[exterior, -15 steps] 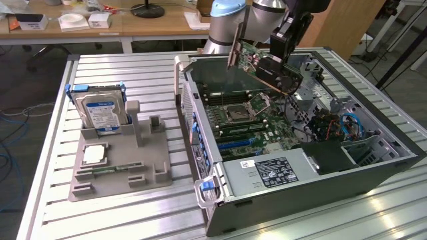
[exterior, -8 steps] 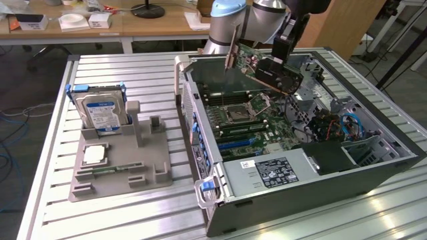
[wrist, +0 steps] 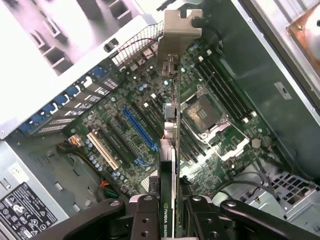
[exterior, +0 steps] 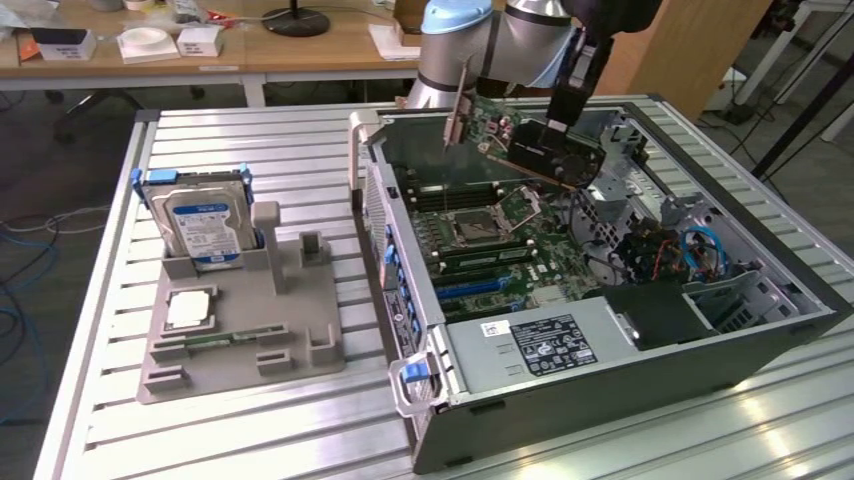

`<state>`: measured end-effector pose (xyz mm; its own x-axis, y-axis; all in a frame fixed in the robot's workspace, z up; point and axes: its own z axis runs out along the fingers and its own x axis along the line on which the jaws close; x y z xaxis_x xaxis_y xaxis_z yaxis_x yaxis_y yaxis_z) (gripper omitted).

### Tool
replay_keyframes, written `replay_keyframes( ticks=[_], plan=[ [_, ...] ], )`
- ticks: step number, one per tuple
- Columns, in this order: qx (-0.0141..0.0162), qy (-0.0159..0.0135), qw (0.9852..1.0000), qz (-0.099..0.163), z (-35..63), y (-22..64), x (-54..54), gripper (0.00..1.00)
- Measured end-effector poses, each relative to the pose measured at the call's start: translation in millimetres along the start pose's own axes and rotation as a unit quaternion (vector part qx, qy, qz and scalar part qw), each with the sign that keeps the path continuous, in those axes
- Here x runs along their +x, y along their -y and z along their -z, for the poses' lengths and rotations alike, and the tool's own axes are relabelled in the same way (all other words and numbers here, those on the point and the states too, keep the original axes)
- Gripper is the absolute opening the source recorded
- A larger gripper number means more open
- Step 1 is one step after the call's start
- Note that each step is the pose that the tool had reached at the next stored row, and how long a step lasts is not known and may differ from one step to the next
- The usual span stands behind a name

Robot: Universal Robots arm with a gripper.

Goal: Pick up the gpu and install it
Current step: 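Insert the gpu into the slot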

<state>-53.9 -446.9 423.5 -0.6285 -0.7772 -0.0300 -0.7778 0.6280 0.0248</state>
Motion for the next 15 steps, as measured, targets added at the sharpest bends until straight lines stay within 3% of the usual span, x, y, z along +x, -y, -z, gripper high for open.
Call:
replay_keyframes(
  ticks=[7,15],
  plan=[
    [-0.001,-0.0009,0.9994,0.035,-3.3,0.1,0.1,0.26],
    [-0.0022,-0.0019,0.9973,0.074,-8.0,0.1,0.2,0.26]
  ],
)
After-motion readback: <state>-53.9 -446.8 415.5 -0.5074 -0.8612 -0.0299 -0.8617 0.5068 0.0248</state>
